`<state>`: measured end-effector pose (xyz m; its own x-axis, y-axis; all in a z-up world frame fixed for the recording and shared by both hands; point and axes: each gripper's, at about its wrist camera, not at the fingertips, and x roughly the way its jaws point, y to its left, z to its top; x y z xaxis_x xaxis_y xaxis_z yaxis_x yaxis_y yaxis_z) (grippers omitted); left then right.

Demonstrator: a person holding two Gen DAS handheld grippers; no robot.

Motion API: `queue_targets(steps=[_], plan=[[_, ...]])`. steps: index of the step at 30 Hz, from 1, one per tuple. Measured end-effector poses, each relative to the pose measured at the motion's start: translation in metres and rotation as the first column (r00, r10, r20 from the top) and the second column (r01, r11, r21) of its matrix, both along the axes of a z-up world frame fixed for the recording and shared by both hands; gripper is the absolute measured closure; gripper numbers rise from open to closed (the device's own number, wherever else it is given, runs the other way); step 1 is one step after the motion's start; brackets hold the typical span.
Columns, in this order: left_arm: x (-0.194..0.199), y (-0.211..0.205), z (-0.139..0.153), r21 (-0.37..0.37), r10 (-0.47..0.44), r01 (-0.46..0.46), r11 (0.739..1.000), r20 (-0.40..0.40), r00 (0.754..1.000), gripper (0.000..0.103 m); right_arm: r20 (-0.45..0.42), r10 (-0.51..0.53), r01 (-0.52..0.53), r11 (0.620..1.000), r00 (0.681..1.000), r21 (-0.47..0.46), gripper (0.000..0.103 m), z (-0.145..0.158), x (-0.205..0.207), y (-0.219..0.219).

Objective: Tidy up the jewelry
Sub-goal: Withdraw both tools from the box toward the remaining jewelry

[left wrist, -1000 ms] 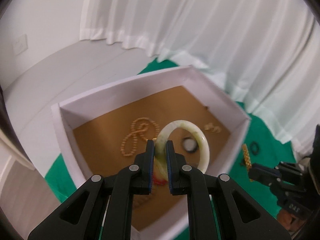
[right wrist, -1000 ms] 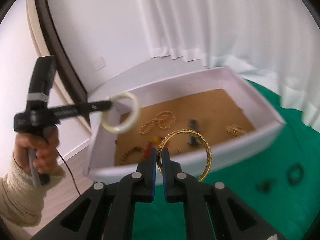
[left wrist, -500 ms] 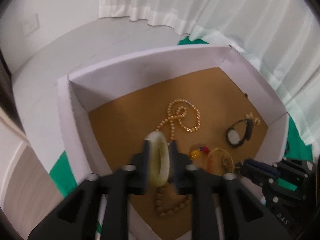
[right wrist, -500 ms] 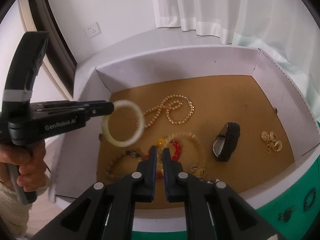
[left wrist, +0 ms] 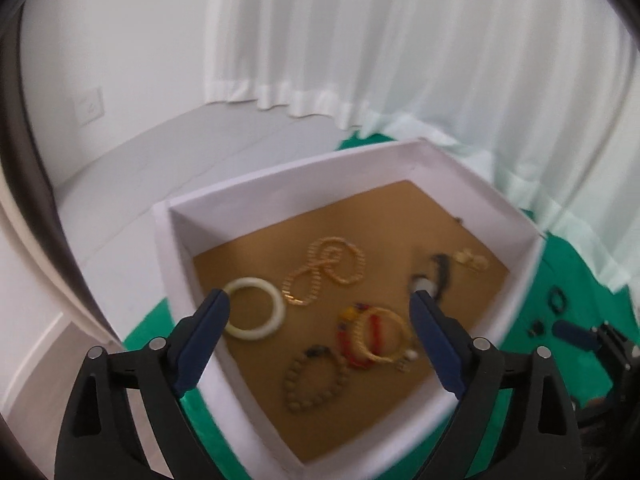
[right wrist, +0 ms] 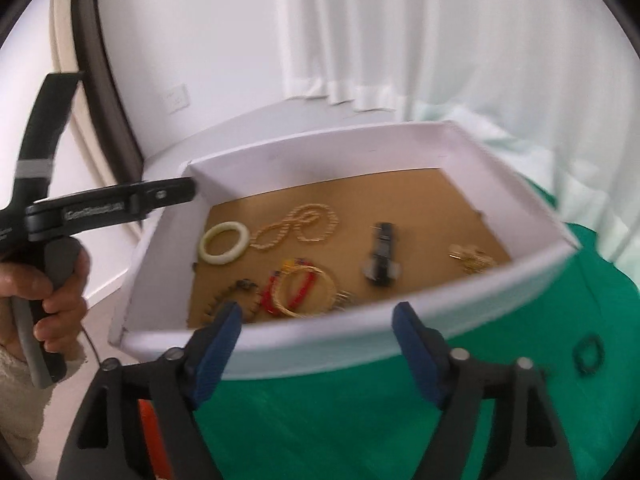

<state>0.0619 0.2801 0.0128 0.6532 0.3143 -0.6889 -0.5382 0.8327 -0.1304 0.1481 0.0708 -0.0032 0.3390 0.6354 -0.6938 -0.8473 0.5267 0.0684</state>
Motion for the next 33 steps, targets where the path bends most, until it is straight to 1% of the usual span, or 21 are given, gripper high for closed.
queue_targets(steps=[3, 5, 7, 9, 11, 12, 13, 16, 18, 19, 21, 22, 24, 26, 30, 32, 33], plan=[[-0.001, -0.040, 0.010, 0.041, -0.079, 0.078, 0.996, 0.019, 0.997, 0.005, 0.052, -0.084, 0.084, 0.996, 0.995, -0.007, 0.018, -0.005, 0.002, -0.040], [-0.002, -0.069, 0.014, 0.066, -0.144, 0.141, 0.988, 0.032, 0.989, 0.003, 0.084, -0.171, 0.173, 0.985, 0.982, -0.023, 0.018, -0.015, 0.008, -0.073], [0.001, -0.100, 0.015, 0.073, -0.219, 0.215, 0.974, 0.037, 0.975, 0.002, 0.078, -0.261, 0.265, 0.963, 0.962, -0.043, 0.018, -0.029, 0.015, -0.109], [0.005, -0.129, 0.011, 0.061, -0.289, 0.287, 0.956, 0.028, 0.957, 0.002, 0.056, -0.343, 0.347, 0.936, 0.938, -0.063, 0.018, -0.044, 0.022, -0.144], [0.010, -0.155, 0.002, 0.035, -0.353, 0.352, 0.935, 0.017, 0.935, 0.001, 0.036, -0.421, 0.423, 0.903, 0.906, -0.074, 0.018, -0.058, 0.027, -0.180], [0.015, -0.170, -0.005, 0.020, -0.389, 0.389, 0.921, 0.006, 0.921, 0.001, 0.025, -0.465, 0.465, 0.882, 0.885, -0.075, 0.018, -0.066, 0.029, -0.202], [0.020, -0.181, -0.012, 0.009, -0.411, 0.411, 0.912, -0.008, 0.912, 0.001, 0.019, -0.492, 0.492, 0.867, 0.871, -0.077, 0.018, -0.071, 0.029, -0.216], [0.035, -0.212, -0.038, -0.036, -0.461, 0.460, 0.887, -0.068, 0.885, 0.001, 0.003, -0.586, 0.584, 0.807, 0.810, -0.085, 0.018, -0.089, 0.034, -0.262], [0.049, -0.231, -0.060, -0.068, -0.484, 0.479, 0.875, -0.125, 0.866, 0.001, -0.003, -0.640, 0.637, 0.765, 0.768, -0.097, 0.018, -0.100, 0.038, -0.287], [0.054, -0.238, -0.068, -0.081, -0.495, 0.489, 0.869, -0.141, 0.857, 0.001, -0.002, -0.668, 0.664, 0.740, 0.744, -0.106, 0.018, -0.105, 0.039, -0.299], [0.064, -0.251, -0.087, -0.096, -0.523, 0.514, 0.853, -0.160, 0.838, 0.001, 0.004, -0.702, 0.698, 0.706, 0.712, -0.121, 0.018, -0.111, 0.040, -0.315], [0.067, -0.255, -0.093, -0.092, -0.525, 0.517, 0.851, -0.164, 0.835, 0.001, 0.012, -0.710, 0.705, 0.698, 0.704, -0.127, 0.018, -0.112, 0.039, -0.319], [0.075, -0.259, -0.105, -0.077, -0.518, 0.513, 0.855, -0.172, 0.838, 0.001, 0.041, -0.720, 0.717, 0.682, 0.693, -0.143, 0.018, -0.115, 0.038, -0.325], [0.086, -0.259, -0.118, -0.067, -0.482, 0.479, 0.875, -0.193, 0.855, 0.001, 0.058, -0.720, 0.718, 0.678, 0.692, -0.155, 0.018, -0.118, 0.039, -0.326], [0.096, -0.254, -0.133, -0.065, -0.422, 0.419, 0.906, -0.239, 0.875, 0.001, 0.072, -0.713, 0.714, 0.684, 0.698, -0.149, 0.018, -0.117, 0.033, -0.330], [0.099, -0.254, -0.135, -0.034, -0.400, 0.408, 0.913, -0.279, 0.873, 0.001, 0.078, -0.709, 0.712, 0.688, 0.701, -0.143, 0.018, -0.117, 0.030, -0.330], [0.100, -0.256, -0.136, 0.000, -0.393, 0.412, 0.911, -0.301, 0.869, 0.001, 0.079, -0.708, 0.711, 0.689, 0.702, -0.144, 0.018, -0.118, 0.029, -0.329]])
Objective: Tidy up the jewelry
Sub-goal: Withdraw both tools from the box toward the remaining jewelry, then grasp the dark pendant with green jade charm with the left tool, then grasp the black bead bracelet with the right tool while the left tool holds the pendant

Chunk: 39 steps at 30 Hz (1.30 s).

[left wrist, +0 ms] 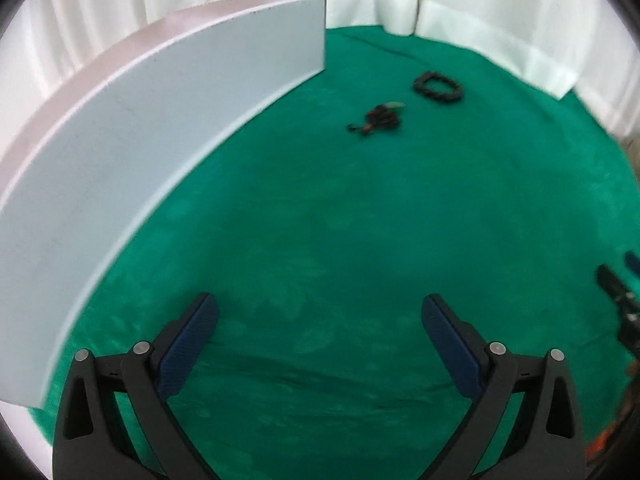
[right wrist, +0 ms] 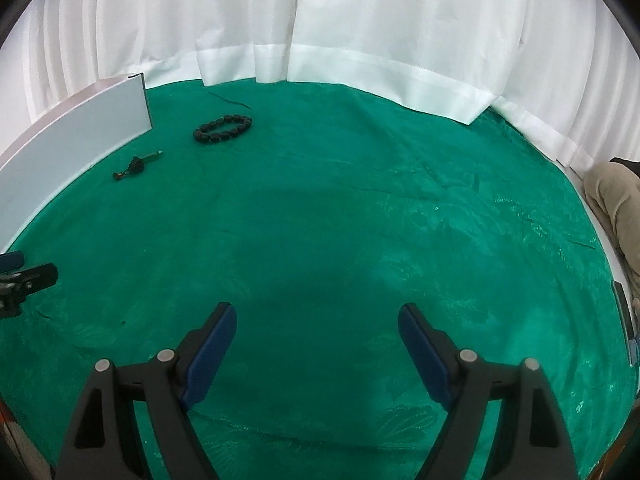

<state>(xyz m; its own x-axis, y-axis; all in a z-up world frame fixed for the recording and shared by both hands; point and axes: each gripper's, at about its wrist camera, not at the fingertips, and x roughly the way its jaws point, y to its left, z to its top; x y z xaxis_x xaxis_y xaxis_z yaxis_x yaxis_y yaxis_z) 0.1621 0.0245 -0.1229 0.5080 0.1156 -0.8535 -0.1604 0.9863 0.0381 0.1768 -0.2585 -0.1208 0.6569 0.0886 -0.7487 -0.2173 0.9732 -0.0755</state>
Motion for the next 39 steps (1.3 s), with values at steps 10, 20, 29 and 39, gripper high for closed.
queue_targets(steps=[10, 20, 29, 39], plan=[[0.038, 0.011, 0.012, -0.170, -0.085, 0.079, 0.982, -0.030, 0.996, 0.001, -0.041, 0.026, -0.024, 0.998, 0.999, 0.056, 0.018, -0.019, 0.002, 0.007], [0.128, -0.010, 0.018, -0.065, -0.175, 0.176, 0.982, 0.021, 0.984, 0.003, -0.033, 0.021, -0.019, 0.997, 0.999, 0.079, 0.015, -0.021, 0.002, 0.006], [0.143, -0.027, -0.003, -0.006, -0.237, 0.237, 0.971, 0.023, 0.971, 0.089, -0.032, 0.021, -0.019, 0.997, 0.999, 0.079, 0.015, -0.021, 0.002, 0.006], [0.053, 0.005, 0.019, -0.145, -0.218, 0.223, 0.964, 0.048, 0.975, 0.090, -0.032, 0.022, -0.019, 0.997, 0.999, 0.080, 0.014, -0.021, 0.002, 0.006]])
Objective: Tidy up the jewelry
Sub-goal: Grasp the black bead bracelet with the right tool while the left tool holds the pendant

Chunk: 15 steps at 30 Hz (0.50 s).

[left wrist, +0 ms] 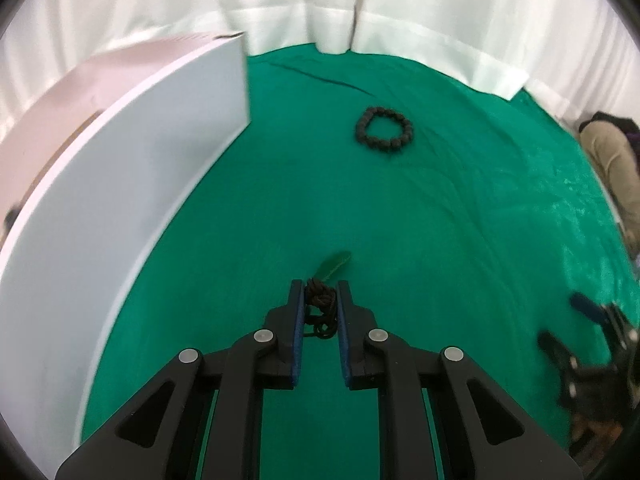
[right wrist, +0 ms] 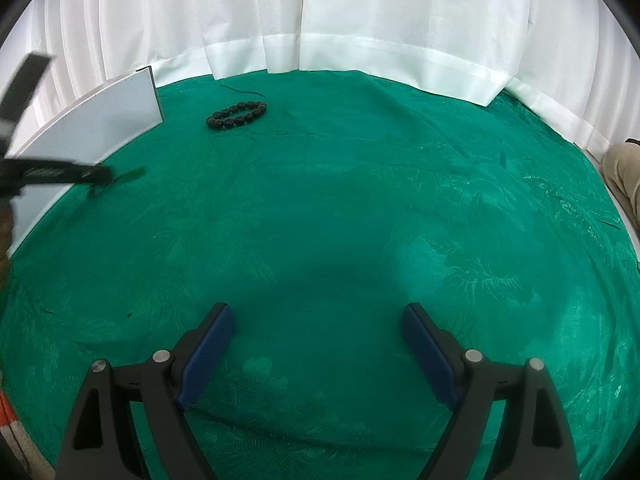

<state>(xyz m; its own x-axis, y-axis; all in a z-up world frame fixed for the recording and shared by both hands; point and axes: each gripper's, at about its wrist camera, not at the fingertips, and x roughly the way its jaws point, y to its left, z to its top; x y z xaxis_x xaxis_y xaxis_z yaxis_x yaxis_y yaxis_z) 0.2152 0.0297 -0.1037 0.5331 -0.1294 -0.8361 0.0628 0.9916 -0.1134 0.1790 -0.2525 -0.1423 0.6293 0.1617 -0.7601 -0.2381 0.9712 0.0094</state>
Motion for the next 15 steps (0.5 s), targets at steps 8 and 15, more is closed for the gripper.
queue_targets(steps=[8, 15], plan=[[-0.050, 0.037, -0.001, -0.023, 0.090, -0.091, 0.996, -0.028, 0.996, 0.090, -0.187, 0.153, -0.135, 0.986, 0.971, 0.103, 0.015, 0.036, 0.035, 0.023], [-0.061, 0.055, 0.002, -0.037, 0.157, -0.159, 0.987, -0.055, 0.986, 0.090, -0.148, 0.293, -0.271, 0.950, 0.945, 0.154, 0.045, 0.073, 0.163, 0.100]])
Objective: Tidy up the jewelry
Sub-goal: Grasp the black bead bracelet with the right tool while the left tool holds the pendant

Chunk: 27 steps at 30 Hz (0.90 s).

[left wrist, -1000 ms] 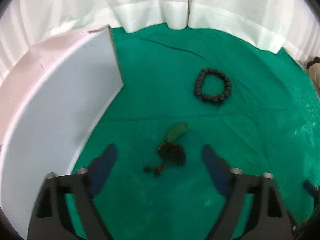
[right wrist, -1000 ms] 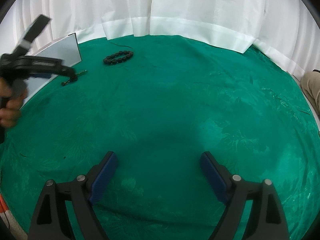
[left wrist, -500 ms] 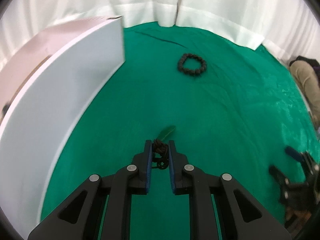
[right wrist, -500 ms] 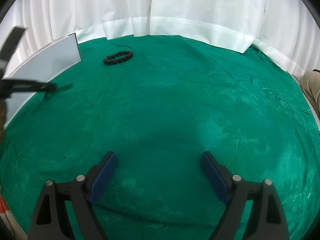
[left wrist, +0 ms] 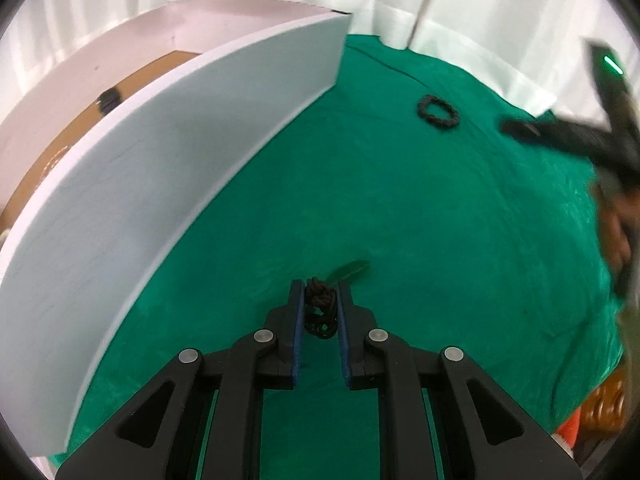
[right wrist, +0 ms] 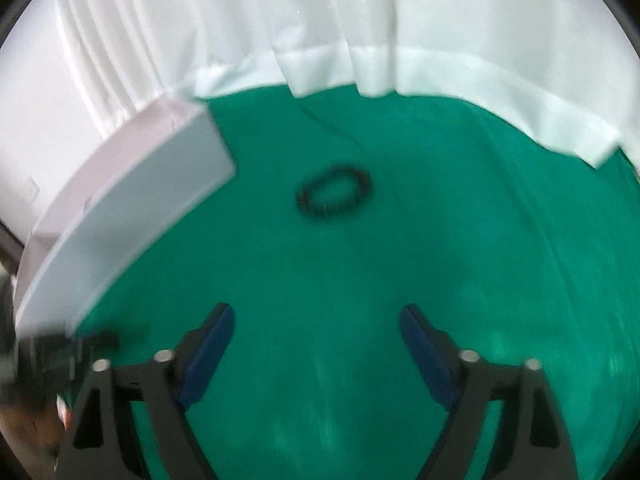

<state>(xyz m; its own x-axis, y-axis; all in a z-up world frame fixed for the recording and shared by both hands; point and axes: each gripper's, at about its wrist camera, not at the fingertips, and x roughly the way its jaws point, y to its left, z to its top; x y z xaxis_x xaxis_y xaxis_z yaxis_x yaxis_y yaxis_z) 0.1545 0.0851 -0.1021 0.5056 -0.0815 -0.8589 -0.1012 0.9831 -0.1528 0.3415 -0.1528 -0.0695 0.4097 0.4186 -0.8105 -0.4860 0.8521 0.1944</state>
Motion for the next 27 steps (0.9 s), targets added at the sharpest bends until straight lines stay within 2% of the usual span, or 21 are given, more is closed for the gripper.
queue_targets(steps=[2, 7, 12, 14, 15, 17, 21, 27], plan=[[0.000, 0.004, -0.001, 0.004, 0.015, -0.015, 1.000, -0.005, 1.000, 0.090, -0.007, 0.050, -0.050, 0.998, 0.999, -0.048, 0.059, -0.003, 0.026, 0.028], [-0.001, 0.011, -0.003, 0.021, 0.047, -0.046, 0.999, -0.018, 0.999, 0.090, 0.018, 0.146, -0.138, 0.963, 0.989, -0.230, 0.062, -0.022, 0.066, 0.088], [-0.005, 0.009, -0.002, 0.041, 0.038, -0.038, 0.998, -0.015, 0.999, 0.090, -0.067, 0.156, -0.169, 0.945, 0.985, -0.279, 0.063, -0.051, 0.074, 0.106], [-0.005, 0.005, -0.002, 0.051, 0.031, -0.030, 0.998, -0.017, 0.999, 0.090, -0.060, 0.157, -0.167, 0.948, 0.986, -0.271, 0.067, -0.051, 0.072, 0.107], [-0.005, 0.004, -0.003, 0.057, 0.028, -0.027, 0.998, -0.016, 0.999, 0.090, -0.063, 0.156, -0.167, 0.948, 0.986, -0.269, 0.078, -0.050, 0.071, 0.106], [-0.005, 0.000, -0.003, 0.064, 0.022, -0.021, 0.998, -0.014, 1.000, 0.090, -0.072, 0.155, -0.170, 0.944, 0.985, -0.282, 0.091, -0.049, 0.067, 0.102], [-0.007, -0.005, -0.001, 0.073, 0.012, -0.012, 0.997, -0.010, 1.000, 0.090, -0.093, 0.137, -0.157, 0.953, 0.986, -0.261, 0.091, -0.043, 0.057, 0.091], [-0.009, -0.010, -0.002, 0.080, 0.008, -0.007, 0.997, -0.014, 1.000, 0.090, -0.133, 0.104, -0.116, 0.990, 0.986, -0.081, 0.091, -0.022, 0.039, 0.046]])
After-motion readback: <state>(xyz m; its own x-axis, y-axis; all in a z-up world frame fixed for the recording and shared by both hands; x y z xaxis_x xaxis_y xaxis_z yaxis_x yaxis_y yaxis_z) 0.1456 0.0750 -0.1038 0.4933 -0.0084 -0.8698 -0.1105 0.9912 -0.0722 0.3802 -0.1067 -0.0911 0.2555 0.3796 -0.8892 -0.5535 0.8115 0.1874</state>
